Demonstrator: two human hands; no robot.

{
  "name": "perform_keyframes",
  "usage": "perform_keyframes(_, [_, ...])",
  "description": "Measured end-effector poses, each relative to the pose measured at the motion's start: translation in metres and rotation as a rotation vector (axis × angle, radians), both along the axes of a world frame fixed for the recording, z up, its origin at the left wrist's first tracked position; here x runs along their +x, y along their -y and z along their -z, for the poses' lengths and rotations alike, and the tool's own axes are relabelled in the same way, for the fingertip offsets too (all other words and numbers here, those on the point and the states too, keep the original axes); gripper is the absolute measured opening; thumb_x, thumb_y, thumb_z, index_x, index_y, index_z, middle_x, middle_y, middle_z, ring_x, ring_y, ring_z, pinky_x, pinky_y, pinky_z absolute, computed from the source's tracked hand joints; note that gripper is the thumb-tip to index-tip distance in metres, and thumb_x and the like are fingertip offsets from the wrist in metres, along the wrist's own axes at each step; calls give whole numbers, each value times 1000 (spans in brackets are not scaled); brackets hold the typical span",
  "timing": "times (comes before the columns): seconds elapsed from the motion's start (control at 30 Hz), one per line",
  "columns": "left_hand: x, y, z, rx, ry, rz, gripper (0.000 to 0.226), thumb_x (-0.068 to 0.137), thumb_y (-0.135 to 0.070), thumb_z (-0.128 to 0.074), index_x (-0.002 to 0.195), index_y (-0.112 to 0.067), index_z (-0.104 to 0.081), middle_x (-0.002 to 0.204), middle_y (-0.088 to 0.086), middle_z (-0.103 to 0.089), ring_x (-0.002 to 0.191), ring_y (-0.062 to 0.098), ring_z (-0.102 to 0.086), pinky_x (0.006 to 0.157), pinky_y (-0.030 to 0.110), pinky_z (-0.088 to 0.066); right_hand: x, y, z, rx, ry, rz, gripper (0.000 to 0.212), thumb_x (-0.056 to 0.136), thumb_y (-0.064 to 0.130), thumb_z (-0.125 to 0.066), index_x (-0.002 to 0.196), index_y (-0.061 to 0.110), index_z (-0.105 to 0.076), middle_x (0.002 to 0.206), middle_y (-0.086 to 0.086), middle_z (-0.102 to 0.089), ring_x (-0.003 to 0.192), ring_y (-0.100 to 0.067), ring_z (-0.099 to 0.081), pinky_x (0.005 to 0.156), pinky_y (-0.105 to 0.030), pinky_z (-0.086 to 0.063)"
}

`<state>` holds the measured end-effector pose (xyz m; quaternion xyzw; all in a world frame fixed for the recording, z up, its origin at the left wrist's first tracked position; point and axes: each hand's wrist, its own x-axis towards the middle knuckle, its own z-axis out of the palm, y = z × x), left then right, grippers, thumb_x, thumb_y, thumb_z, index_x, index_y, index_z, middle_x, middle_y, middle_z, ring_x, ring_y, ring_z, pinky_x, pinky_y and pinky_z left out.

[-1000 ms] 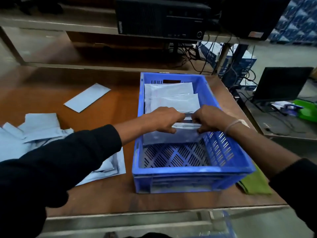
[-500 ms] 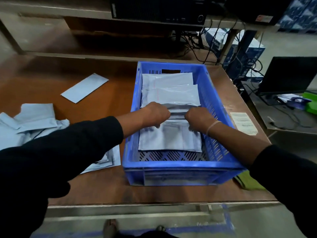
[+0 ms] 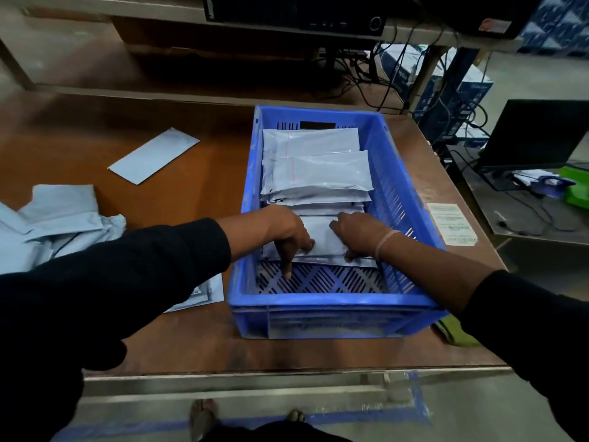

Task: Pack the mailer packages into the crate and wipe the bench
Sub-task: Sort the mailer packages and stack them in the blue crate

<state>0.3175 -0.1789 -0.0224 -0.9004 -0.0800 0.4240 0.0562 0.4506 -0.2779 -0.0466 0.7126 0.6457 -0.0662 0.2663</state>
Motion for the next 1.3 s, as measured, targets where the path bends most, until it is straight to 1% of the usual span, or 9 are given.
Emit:
perform_keyframes(0.23, [-9, -2, -17, -58, 151, 52, 83, 88, -60, -70, 154, -20, -38, 152, 5, -48, 134, 30, -51, 108, 47, -46, 7, -4, -15, -23, -128, 119, 77, 67, 47, -88, 129, 14, -55, 127, -12, -57, 116, -32, -58, 93, -39, -51])
perform_keyframes(0.37, [-30, -14, -52, -267, 563, 1, 61, 96, -43, -67, 148, -17, -48, 140, 3, -61, 121, 21, -62, 92, 29, -48, 7, -14, -48, 134, -330, 213, 67, 74, 31, -87, 133, 18, -60, 118, -4, -69, 111, -24, -64, 87, -27, -47])
perform_keyframes(0.5, [-69, -49, -68, -540, 1062, -209, 43, 97, -33, -69, 135, -17, -61, 123, -2, -72, 106, 8, -69, 93, 32, -57, -11, -28, -92, 349, -655, 316, 46, 80, 29, -84, 121, 17, -68, 99, 2, -76, 71, -10, -71, 59, -8, -47])
perform_keyframes(0.67, [-138, -107, -62, -684, 1451, -552, 29, 95, -19, -70, 123, -12, -67, 112, 1, -75, 105, 10, -71, 93, 32, -58, -62, -58, -140, 519, -967, 315, 26, 87, 34, -77, 102, 13, -74, 89, -5, -76, 76, -16, -74, 62, -32, -56])
perform_keyframes(0.83, [-221, -153, -32, -545, 1254, -784, 36, 96, -33, -70, 128, -16, -66, 117, 0, -71, 101, 11, -71, 88, 35, -62, -150, -110, -139, 293, -917, 75, 27, 86, 43, -75, 94, 18, -75, 77, 5, -76, 68, -7, -70, 55, -19, -51])
perform_keyframes(0.93, [-256, -167, -10, -495, 1124, -876, 29, 97, -17, -69, 125, -12, -68, 118, 6, -72, 96, 15, -72, 84, 34, -63, -208, -153, -101, -24, -608, -134, 46, 81, 62, -71, 98, 20, -72, 82, 3, -75, 74, -13, -70, 69, -30, -57])
perform_keyframes(1.03, [-284, -178, 8, -431, 902, -886, 38, 93, -7, -69, 130, -15, -65, 124, 5, -70, 105, 17, -69, 90, 34, -60, -253, -183, -55, -296, -290, -261, 63, 79, 70, -66, 105, 12, -66, 87, -1, -66, 74, -22, -59, 67, -33, -48])
perform_keyframes(1.17, [-313, -174, 28, -388, 579, -677, 60, 84, -42, -80, 136, -24, -57, 128, -8, -63, 108, 14, -63, 92, 31, -54, -280, -192, -17, -420, -203, -294, 83, 69, 72, -75, 125, 15, -52, 110, -4, -63, 93, -24, -60, 83, -35, -51])
perform_keyframes(1.3, [-326, -159, 55, -385, 524, -559, 95, 65, -79, -76, 139, -25, -47, 131, -7, -61, 111, 16, -61, 96, 38, -54, -285, -187, 4, -337, -157, -334, 98, 64, 72, -78, 135, 13, -49, 122, -9, -58, 103, -26, -59, 84, -32, -47])
